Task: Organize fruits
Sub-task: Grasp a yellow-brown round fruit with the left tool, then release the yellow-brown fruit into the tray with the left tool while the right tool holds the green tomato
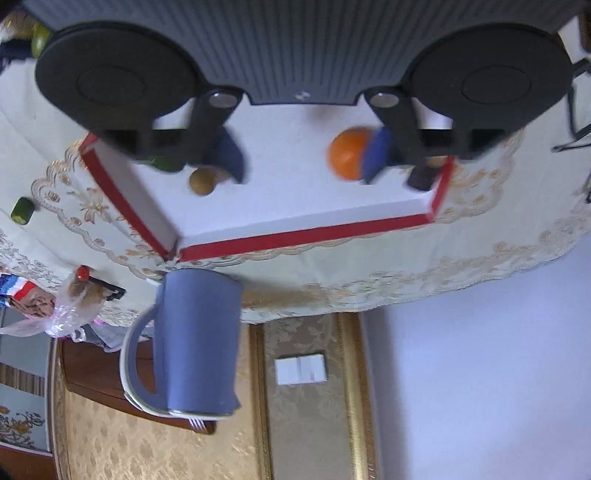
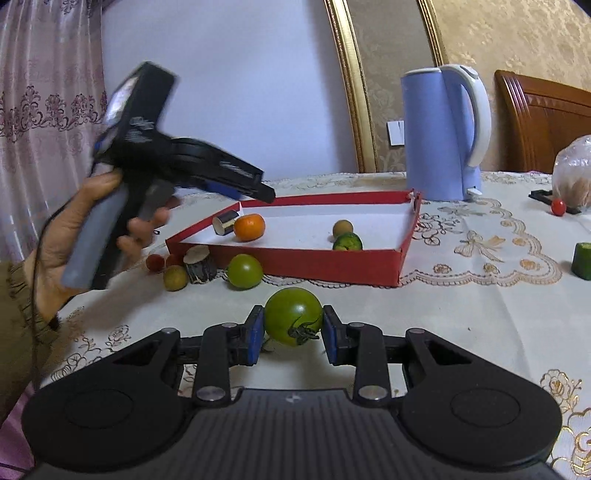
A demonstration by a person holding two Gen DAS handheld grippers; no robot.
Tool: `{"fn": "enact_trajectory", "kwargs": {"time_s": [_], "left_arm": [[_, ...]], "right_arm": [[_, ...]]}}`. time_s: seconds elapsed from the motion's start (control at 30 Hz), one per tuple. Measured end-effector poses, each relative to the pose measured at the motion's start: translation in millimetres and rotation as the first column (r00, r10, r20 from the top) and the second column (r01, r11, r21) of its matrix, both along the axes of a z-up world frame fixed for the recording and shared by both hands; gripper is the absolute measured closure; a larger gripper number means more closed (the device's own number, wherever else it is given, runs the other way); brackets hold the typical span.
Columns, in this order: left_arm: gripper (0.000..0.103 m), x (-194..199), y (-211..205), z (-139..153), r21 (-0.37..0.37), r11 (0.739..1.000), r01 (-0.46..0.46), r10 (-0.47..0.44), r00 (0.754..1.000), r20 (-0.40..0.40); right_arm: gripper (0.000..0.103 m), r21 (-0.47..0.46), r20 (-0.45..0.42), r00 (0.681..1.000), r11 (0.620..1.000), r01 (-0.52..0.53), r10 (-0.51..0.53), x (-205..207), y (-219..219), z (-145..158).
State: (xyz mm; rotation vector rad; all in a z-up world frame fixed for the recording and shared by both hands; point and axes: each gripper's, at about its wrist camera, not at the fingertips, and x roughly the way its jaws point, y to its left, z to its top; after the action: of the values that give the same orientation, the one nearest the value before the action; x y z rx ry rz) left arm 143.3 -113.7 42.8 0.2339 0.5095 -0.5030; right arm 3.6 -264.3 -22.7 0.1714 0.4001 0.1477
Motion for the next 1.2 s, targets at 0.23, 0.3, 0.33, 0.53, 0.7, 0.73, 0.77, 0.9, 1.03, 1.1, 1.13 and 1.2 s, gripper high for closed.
{"fn": "enact_trajectory", "kwargs": {"time_s": [0.23, 0.3, 0.33, 0.53, 0.7, 0.73, 0.77, 0.9, 1.03, 1.1, 1.13, 1.2], "left_arm": [[0.02, -39.5, 66.6, -10.1, -0.028, 1.0, -0.005, 0.005, 1.0, 0.022], [0.02, -47.3, 75.1, -18.0, -0.005, 1.0, 0.001, -0.001, 1.0, 0.023], [0.02, -51.8, 77.6, -23.5, 0.012, 1.0, 0.006, -0.006, 1.0, 0.031], [0.039, -66.5, 65.9, -48.0, 0.135, 0.99, 0.036, -0.048, 0.995, 0.087], [0.078, -63.2, 61.1, -60.1, 0.158, 0.985, 0.067, -0.075, 0.996, 0.043], [0.078, -64.1, 63.1, -60.2, 0.152, 0.986, 0.07, -0.077, 0.996, 0.044], [0.078, -65.1, 65.4, -59.9, 0.14, 0.987, 0.072, -0.078, 0.996, 0.038], [0.078, -72.5, 73.9, -50.1, 0.088, 0.993, 0.08, -0.085, 0.994, 0.062], [0.078, -73.9, 71.3, -24.9, 0.036, 0.995, 0.094, -0.098, 0.99, 0.098], [0.078, -66.0, 59.2, -10.6, 0.028, 0.994, 0.102, -0.104, 0.989, 0.107], [0.078, -60.5, 51.3, -4.5, 0.027, 0.993, 0.111, -0.113, 0.988, 0.108], [0.078, -44.8, 32.3, 6.0, 0.024, 0.993, 0.116, -0.118, 0.988, 0.096]], "right_arm": [[0.071, -0.025, 0.003, 1.0, 1.0, 0.001, -0.001, 2.6, 6.5, -1.4], [0.071, -0.039, -0.003, 1.0, 0.999, 0.006, -0.006, 4.0, 8.7, -1.6], [0.071, -0.041, -0.003, 1.0, 0.999, 0.008, -0.009, 3.9, 9.3, -1.3], [0.071, -0.05, -0.006, 1.0, 0.999, -0.001, 0.001, 5.6, 15.9, 2.4], [0.071, -0.053, -0.009, 1.0, 0.999, -0.003, 0.003, 6.9, 17.6, 2.5], [0.071, -0.049, -0.009, 1.0, 0.999, -0.003, 0.002, 6.7, 16.7, 2.3], [0.071, -0.045, -0.009, 1.0, 0.999, -0.002, 0.001, 6.7, 15.8, 2.0], [0.071, -0.033, -0.011, 1.0, 0.999, -0.001, 0.001, 6.8, 13.0, 0.8], [0.071, -0.031, -0.007, 1.0, 1.0, -0.004, 0.004, 5.6, 13.1, 0.6], [0.071, -0.029, -0.006, 1.0, 1.0, -0.008, 0.008, 5.6, 13.5, 0.6], [0.071, -0.028, -0.005, 1.0, 1.0, -0.01, 0.009, 5.4, 13.6, 0.6], [0.071, -0.027, -0.005, 1.0, 1.0, -0.01, 0.01, 5.4, 13.0, 0.3]]}}
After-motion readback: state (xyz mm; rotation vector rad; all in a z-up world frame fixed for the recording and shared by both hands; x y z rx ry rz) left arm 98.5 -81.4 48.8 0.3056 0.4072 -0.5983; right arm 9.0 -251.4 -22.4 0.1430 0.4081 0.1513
